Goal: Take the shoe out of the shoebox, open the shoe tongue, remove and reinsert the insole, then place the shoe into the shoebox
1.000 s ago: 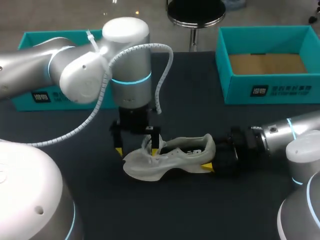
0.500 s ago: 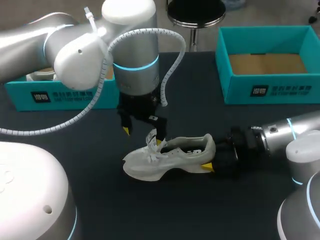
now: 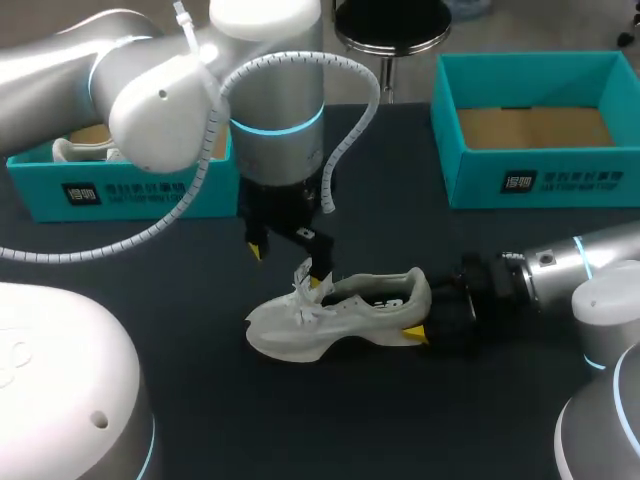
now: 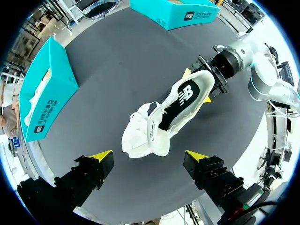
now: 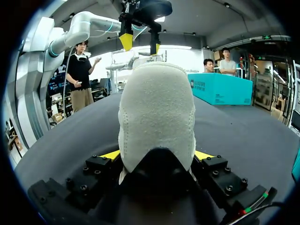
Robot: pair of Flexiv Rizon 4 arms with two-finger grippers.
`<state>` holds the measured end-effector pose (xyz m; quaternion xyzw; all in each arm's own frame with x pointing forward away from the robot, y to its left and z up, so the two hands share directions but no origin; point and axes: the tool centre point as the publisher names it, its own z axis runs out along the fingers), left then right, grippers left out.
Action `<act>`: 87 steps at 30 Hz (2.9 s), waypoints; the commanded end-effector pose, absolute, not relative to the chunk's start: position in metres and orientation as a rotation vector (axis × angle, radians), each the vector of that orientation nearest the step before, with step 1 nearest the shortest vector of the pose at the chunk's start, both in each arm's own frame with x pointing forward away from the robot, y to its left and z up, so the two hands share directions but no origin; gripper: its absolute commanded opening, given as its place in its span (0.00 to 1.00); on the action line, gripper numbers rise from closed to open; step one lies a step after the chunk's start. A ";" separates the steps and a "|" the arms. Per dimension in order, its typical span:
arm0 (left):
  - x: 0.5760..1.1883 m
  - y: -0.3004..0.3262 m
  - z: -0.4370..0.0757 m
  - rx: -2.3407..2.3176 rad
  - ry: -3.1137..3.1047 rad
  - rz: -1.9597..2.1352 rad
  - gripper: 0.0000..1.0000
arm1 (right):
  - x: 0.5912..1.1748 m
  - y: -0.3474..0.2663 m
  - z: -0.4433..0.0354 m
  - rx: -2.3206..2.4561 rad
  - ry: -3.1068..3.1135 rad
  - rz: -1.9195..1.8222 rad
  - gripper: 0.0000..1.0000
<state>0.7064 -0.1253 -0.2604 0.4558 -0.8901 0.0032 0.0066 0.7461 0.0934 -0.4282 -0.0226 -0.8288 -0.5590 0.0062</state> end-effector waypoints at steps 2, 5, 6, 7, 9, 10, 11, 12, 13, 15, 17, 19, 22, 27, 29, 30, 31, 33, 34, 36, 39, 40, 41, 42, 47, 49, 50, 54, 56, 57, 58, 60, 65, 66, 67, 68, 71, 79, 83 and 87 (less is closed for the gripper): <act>0.707 -0.126 -0.261 1.426 -2.784 0.009 1.00 | 0.746 0.097 -0.434 -0.073 -2.596 -1.747 0.00; 0.707 -0.126 -0.261 1.426 -2.784 0.009 1.00 | 0.746 0.097 -0.434 -0.073 -2.596 -1.747 0.00; 0.707 -0.126 -0.261 1.426 -2.784 0.009 1.00 | 0.746 0.097 -0.434 -0.073 -2.596 -1.747 0.00; 0.707 -0.126 -0.261 1.426 -2.784 0.009 1.00 | 0.746 0.097 -0.434 -0.073 -2.596 -1.747 0.00; 0.707 -0.126 -0.261 1.426 -2.784 0.009 1.00 | 0.746 0.097 -0.434 -0.073 -2.596 -1.747 0.00; 0.707 -0.126 -0.261 1.426 -2.784 0.009 1.00 | 0.746 0.097 -0.434 -0.073 -2.596 -1.747 0.00; 0.707 -0.126 -0.261 1.426 -2.784 0.009 1.00 | 0.746 0.097 -0.434 -0.073 -2.596 -1.747 0.00; 0.708 -0.129 -0.259 1.396 -2.826 0.005 1.00 | 0.746 0.097 -0.434 -0.073 -2.596 -1.747 0.00; 0.708 -0.133 -0.257 1.295 -2.899 0.045 1.00 | 0.746 0.097 -0.434 -0.073 -2.596 -1.747 0.00; 0.707 -0.140 -0.254 1.091 -2.999 0.034 1.00 | 0.746 0.097 -0.434 -0.073 -2.596 -1.747 0.00; 0.707 -0.146 -0.253 0.766 -3.083 0.072 1.00 | 0.746 0.097 -0.434 -0.073 -2.596 -1.747 0.00; 0.710 -0.150 -0.252 0.542 -3.075 0.079 1.00 | 0.746 0.097 -0.434 -0.073 -2.596 -1.747 0.00; 0.711 -0.155 -0.253 0.080 -3.065 0.145 1.00 | 0.746 0.097 -0.434 -0.073 -2.596 -1.747 0.00; 0.712 -0.160 -0.256 -0.085 -3.058 0.142 1.00 | 0.746 0.097 -0.434 -0.073 -2.596 -1.747 0.00; 0.712 -0.160 -0.256 -0.085 -3.058 0.142 1.00 | 0.746 0.097 -0.434 -0.073 -2.596 -1.747 0.00; 0.712 -0.160 -0.256 -0.085 -3.058 0.142 1.00 | 0.746 0.097 -0.434 -0.073 -2.596 -1.747 0.00; 0.712 -0.160 -0.256 -0.085 -3.058 0.142 1.00 | 0.746 0.097 -0.434 -0.073 -2.596 -1.747 0.00; 0.712 -0.160 -0.256 -0.085 -3.058 0.142 1.00 | 0.746 0.097 -0.434 -0.073 -2.596 -1.747 0.00; 0.712 -0.160 -0.256 -0.085 -3.058 0.142 1.00 | 0.746 0.097 -0.434 -0.073 -2.596 -1.747 0.00; 0.712 -0.160 -0.256 -0.085 -3.058 0.142 1.00 | 0.746 0.097 -0.434 -0.073 -2.596 -1.747 0.00; 0.712 -0.160 -0.256 -0.085 -3.058 0.142 1.00 | 0.746 0.097 -0.434 -0.073 -2.596 -1.747 0.00; 0.712 -0.160 -0.256 -0.085 -3.058 0.142 1.00 | 0.746 0.097 -0.434 -0.073 -2.596 -1.747 0.00; 0.712 -0.160 -0.256 -0.085 -3.058 0.142 1.00 | 0.746 0.097 -0.434 -0.073 -2.596 -1.747 0.00; 0.712 -0.160 -0.256 -0.085 -3.058 0.142 1.00 | 0.746 0.097 -0.434 -0.073 -2.596 -1.747 0.00; 0.711 -0.171 -0.253 -0.133 -3.092 0.065 0.40 | 0.746 0.097 -0.434 -0.073 -2.596 -1.747 0.00; 0.713 -0.175 -0.253 -0.146 -3.095 0.065 0.00 | 0.746 0.097 -0.434 -0.073 -2.596 -1.747 0.00; 0.715 -0.178 -0.253 -0.114 -3.097 0.013 0.00 | 0.746 0.097 -0.434 -0.073 -2.596 -1.747 0.00; 0.718 -0.188 -0.256 -0.129 -3.076 -0.015 0.00 | 0.746 0.097 -0.434 -0.073 -2.596 -1.747 0.00; 0.719 -0.196 -0.258 -0.124 -3.099 -0.047 0.00 | 0.746 0.097 -0.434 -0.073 -2.596 -1.747 0.00; 0.720 -0.200 -0.261 -0.110 -3.099 -0.073 0.00 | 0.746 0.097 -0.434 -0.073 -2.596 -1.747 0.00; 0.721 -0.204 -0.263 -0.101 -3.095 -0.078 0.00 | 0.746 0.097 -0.434 -0.073 -2.596 -1.747 0.00; 0.723 -0.210 -0.269 -0.059 -3.105 -0.109 0.00 | 0.746 0.097 -0.434 -0.073 -2.596 -1.747 0.00; 0.723 -0.219 -0.287 -0.031 -3.094 -0.122 0.00 | 0.746 0.097 -0.434 -0.073 -2.596 -1.747 0.00; 0.723 -0.221 -0.291 -0.013 -3.094 -0.130 0.00 | 0.746 0.097 -0.434 -0.073 -2.596 -1.747 0.00; 0.723 -0.222 -0.294 0.001 -3.100 -0.139 0.00 | 0.746 0.097 -0.434 -0.073 -2.596 -1.747 0.00; 0.722 -0.223 -0.297 0.004 -3.098 -0.136 0.00 | 0.746 0.097 -0.434 -0.073 -2.596 -1.747 0.00; 0.722 -0.225 -0.305 0.029 -3.094 -0.136 0.00 | 0.746 0.097 -0.434 -0.073 -2.596 -1.747 0.00; 0.724 -0.225 -0.321 0.068 -3.091 -0.147 0.00 | 0.746 0.097 -0.434 -0.073 -2.596 -1.747 0.00; 0.726 -0.226 -0.326 0.089 -3.087 -0.150 0.00 | 0.746 0.097 -0.434 -0.073 -2.596 -1.747 0.00; 0.726 -0.229 -0.334 0.095 -3.096 -0.154 0.00 | 0.746 0.097 -0.434 -0.073 -2.596 -1.747 0.00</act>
